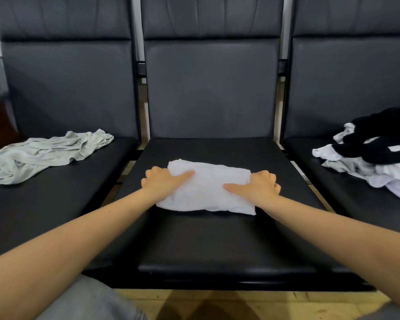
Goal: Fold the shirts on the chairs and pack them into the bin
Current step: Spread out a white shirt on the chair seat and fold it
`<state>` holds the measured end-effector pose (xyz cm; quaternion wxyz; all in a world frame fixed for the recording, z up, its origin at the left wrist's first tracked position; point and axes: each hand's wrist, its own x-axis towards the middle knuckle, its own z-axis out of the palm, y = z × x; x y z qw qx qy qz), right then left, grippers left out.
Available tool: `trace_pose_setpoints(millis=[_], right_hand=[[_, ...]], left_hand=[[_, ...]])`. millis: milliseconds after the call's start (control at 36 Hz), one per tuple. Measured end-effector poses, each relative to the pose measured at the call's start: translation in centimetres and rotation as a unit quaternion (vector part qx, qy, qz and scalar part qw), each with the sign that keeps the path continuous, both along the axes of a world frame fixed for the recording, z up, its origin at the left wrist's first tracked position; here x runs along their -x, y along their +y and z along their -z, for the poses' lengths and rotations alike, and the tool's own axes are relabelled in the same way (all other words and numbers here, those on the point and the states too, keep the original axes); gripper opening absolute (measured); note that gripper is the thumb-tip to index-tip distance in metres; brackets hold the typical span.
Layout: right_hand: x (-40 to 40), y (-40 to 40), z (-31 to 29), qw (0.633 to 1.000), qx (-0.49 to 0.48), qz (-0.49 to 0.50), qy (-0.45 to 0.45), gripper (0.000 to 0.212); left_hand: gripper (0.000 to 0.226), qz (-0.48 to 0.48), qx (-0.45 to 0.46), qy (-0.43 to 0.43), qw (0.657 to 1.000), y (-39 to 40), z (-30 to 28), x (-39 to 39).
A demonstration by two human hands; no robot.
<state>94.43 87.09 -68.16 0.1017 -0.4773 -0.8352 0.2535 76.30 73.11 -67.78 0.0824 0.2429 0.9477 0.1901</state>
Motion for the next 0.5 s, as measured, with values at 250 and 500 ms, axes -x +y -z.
trace_pose_setpoints(millis=[250, 500], right_hand=[[1.1, -3.0, -3.4, 0.879, 0.298, -0.062, 0.368, 0.020], [6.2, -5.9, -7.2, 0.777, 0.446, -0.083, 0.436, 0.047]], left_hand=[[0.029, 0.063, -0.336, -0.228, 0.912, -2.4, -2.2, -2.3], [0.038, 0.020, -0.435, -0.201, 0.877, -9.6, -9.9, -1.0]])
